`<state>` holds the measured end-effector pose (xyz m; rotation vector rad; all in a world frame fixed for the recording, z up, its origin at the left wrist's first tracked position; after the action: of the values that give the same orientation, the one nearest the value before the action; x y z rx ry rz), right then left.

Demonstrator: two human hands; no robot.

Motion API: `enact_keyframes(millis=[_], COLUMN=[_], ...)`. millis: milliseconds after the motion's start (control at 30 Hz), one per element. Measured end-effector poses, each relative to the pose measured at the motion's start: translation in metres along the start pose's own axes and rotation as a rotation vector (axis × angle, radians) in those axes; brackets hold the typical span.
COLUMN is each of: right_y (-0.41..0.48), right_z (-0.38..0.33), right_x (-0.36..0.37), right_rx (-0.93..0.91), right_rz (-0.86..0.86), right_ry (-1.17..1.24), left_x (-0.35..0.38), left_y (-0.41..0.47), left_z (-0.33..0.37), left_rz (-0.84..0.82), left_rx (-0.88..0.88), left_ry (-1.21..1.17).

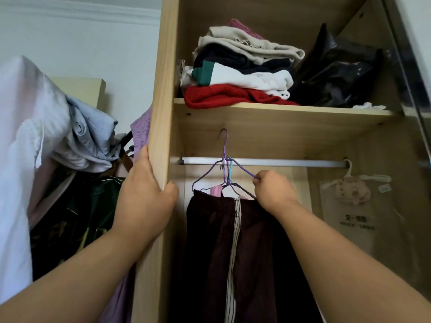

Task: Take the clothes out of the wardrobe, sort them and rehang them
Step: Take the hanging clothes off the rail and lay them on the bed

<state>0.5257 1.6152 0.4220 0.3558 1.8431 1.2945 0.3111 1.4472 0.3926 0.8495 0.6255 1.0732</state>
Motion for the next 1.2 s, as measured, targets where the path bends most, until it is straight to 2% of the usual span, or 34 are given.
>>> enact_keyframes(millis=[133,233,300,400,533,600,700,867,1000,1100,1200], right_y=[-0.046,-0.087,-0.117,-0.166,-0.239,-0.278,-0.34,-0.453,-0.55,-0.604,-0.654], right_z=[0.017,0.029,0.034,0.038,0.034,0.03,0.021,-0.019,-0.068,-0.123,-0.185], right_x=[-0.051,-0.099,-0.127,-0.159,-0.191,-0.207,-0.231,-0.247,-0.232,-0.207,-0.175], right_rx=[-0.053,-0.083,-0.069,-0.046,0.047,0.13,0.277,0.579,0.945,1.115,1.302], right_rz=[0.03,0.037,0.012,-0.036,-0.058,-0.062,-0.017,0.008,0.058,0.078,0.156], right_ry=[-0.081,-0.102,-0.086,-0.086,-0.113,-0.181,-0.266,-0.542,-0.633,-0.703,-0.712], left_x=[-0.003,0.001,0.015,0.057,0.126,0.153,0.181,0.2,0.174,0.143,0.118], left_y=[0.001,-0.006,-0.02,-0.054,-0.117,-0.157,-0.211,-0.297,-0.363,-0.402,-0.435], left_z=[0.009,0.024,0.04,0.059,0.053,0.041,0.022,0.017,0.023,0.017,0.005], left_rz=[-0.032,0.041,0.014,-0.213,-0.586,-0.751,-0.915,-1.289,-1.433,-1.499,-1.565], left_rx=[0.067,0.253,0.351,0.421,0.367,0.298,0.227,0.307,0.386,0.367,0.407], left_ry=[0.054,0.248,0.269,0.164,0.048,-0.026,-0.086,-0.228,-0.439,-0.613,-0.684])
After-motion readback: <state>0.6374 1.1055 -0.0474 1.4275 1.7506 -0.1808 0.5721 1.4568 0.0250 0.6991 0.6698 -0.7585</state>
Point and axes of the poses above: each hand's wrist, its own y-axis towards the middle knuckle, its own x-axis out of the palm, z = x × y, the point moved 5 cm from there along y, towards the middle knuckle, and after that the axes turned 14 degrees about -x, right-handed, at the moved point
